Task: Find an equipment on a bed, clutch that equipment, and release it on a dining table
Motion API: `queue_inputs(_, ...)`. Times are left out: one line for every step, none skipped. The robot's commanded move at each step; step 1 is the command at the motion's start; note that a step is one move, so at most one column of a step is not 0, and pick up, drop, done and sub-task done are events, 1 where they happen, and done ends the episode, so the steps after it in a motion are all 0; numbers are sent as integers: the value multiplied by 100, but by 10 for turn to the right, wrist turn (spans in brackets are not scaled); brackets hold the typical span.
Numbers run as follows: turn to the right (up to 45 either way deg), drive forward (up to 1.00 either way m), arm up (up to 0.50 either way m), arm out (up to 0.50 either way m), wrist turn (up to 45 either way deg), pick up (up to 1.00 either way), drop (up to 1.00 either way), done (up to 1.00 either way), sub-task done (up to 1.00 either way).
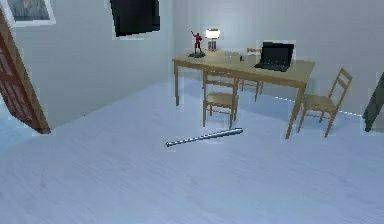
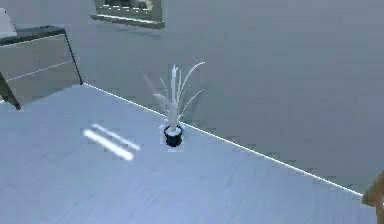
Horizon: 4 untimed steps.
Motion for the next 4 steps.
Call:
queue_inputs(0,85,0,0,0,0,0,0,0)
queue_inputs(-450,0,0,0,0,0,0,0,0)
queue_inputs(-60,0,0,0,0,0,0,0,0)
queue_inputs(0,40,0,0,0,0,0,0,0)
